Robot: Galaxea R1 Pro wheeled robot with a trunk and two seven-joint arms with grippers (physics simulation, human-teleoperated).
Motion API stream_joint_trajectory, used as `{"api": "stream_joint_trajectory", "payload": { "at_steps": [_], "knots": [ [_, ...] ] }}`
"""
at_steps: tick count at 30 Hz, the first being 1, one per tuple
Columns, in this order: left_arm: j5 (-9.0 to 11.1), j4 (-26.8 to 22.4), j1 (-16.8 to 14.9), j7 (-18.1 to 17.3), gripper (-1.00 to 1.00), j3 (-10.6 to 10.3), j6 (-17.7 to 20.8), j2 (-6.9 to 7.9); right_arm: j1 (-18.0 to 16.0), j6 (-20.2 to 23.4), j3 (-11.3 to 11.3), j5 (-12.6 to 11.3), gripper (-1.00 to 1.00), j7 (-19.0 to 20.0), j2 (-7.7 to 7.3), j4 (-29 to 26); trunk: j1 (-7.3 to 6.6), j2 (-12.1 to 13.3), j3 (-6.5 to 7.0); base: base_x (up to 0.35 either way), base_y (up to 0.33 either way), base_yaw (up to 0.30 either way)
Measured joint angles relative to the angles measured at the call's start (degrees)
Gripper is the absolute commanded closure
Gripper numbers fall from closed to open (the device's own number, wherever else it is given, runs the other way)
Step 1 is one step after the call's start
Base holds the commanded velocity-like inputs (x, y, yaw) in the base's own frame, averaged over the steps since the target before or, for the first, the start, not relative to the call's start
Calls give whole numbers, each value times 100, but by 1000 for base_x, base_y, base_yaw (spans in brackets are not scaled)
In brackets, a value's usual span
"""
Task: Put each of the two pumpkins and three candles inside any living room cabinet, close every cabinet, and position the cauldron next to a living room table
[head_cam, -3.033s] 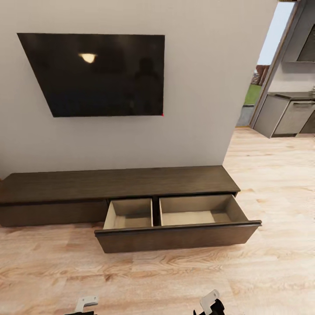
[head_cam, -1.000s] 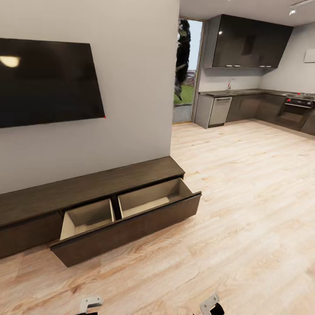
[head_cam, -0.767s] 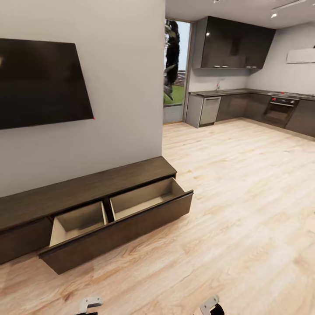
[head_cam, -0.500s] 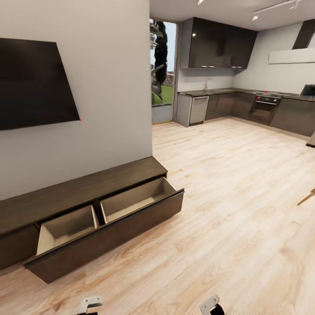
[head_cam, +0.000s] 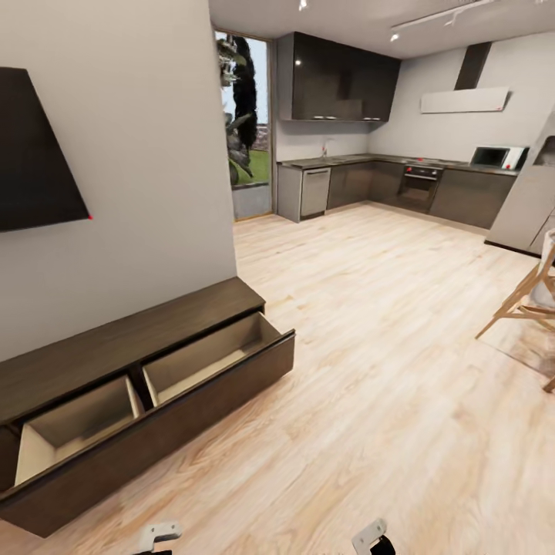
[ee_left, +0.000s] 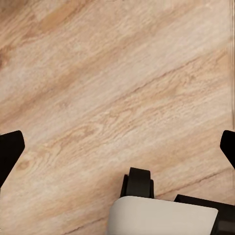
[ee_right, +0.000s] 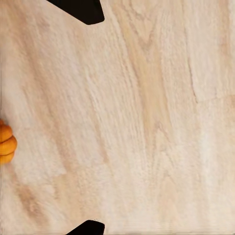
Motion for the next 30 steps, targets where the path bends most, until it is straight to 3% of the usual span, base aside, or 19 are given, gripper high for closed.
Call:
{"api": "stream_joint_trajectory", "payload": {
  "at_steps": [30],
  "knots": [
    [-1, 0, 0, 0, -100, 0, 0, 0, 0, 0, 0, 0, -100, -3, 2, 0, 0, 0, 0, 0, 0, -282]
  ]
}}
